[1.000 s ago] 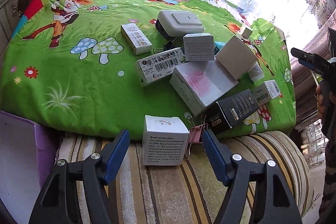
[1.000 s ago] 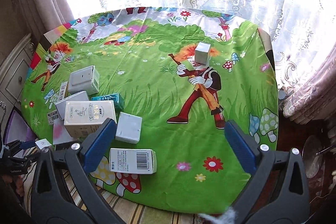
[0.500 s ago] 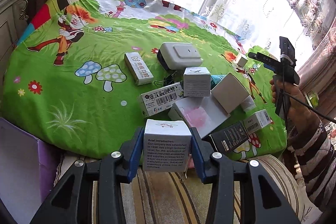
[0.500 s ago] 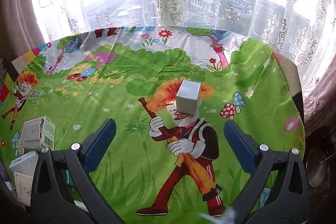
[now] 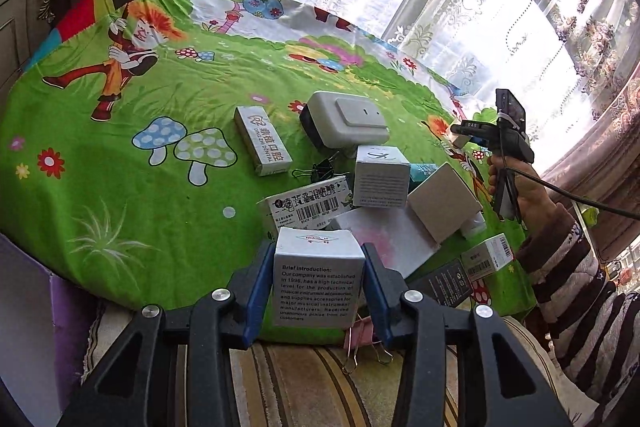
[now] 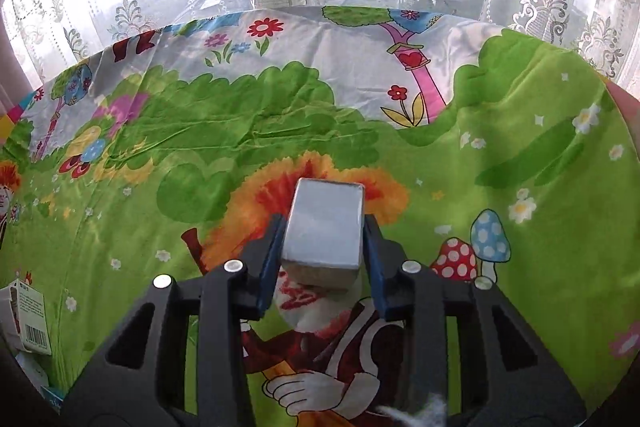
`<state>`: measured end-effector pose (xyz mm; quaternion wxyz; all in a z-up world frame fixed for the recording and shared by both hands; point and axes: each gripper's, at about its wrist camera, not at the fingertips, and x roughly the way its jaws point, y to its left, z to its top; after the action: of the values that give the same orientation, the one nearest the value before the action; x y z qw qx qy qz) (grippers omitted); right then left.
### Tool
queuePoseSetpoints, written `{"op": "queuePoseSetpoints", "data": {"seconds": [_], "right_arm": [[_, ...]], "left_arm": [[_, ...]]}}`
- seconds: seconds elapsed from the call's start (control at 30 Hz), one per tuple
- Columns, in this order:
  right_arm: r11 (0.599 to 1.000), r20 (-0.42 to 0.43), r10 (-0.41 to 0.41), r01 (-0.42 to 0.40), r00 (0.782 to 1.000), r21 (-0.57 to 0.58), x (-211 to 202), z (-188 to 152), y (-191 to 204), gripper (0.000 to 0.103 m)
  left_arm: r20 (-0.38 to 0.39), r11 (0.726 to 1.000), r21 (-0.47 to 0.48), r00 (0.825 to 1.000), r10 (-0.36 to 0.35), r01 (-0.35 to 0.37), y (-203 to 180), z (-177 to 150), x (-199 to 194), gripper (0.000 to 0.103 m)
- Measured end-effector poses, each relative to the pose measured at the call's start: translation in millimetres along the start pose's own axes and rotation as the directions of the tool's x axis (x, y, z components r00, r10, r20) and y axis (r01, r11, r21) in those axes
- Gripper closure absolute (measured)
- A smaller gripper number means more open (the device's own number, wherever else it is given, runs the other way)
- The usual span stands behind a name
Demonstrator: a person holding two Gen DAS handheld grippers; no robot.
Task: Organize rigid objects
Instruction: 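Grasp the white 'Brief introduction' box with left tool while right tool grasps a small white cube box, then carry both boxes into the purple storage box and open both tools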
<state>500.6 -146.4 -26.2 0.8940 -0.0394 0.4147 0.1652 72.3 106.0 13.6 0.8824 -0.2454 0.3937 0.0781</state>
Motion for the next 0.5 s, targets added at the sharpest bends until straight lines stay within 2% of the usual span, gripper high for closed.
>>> {"op": "queuePoseSetpoints", "data": {"seconds": [0.17,0.4,0.5], "right_arm": [[0.999,0.037,0.029,-0.028,0.999,-0.034,-34,-16,13,0.064],[0.987,0.061,0.156,-0.157,0.986,0.019,-111,-54,25,0.064],[0.98,0.064,0.198,-0.199,0.978,0.006,-142,-71,36,0.064]], "left_arm": [[0.017,1.0,-0.018,1.0,-0.005,0.005,3,-2,-5,0.059],[0.038,0.999,-0.034,0.999,-0.02,0.022,3,-7,-17,0.059],[0.047,0.999,-0.033,0.999,-0.024,0.025,2,-12,-23,0.059]]}}
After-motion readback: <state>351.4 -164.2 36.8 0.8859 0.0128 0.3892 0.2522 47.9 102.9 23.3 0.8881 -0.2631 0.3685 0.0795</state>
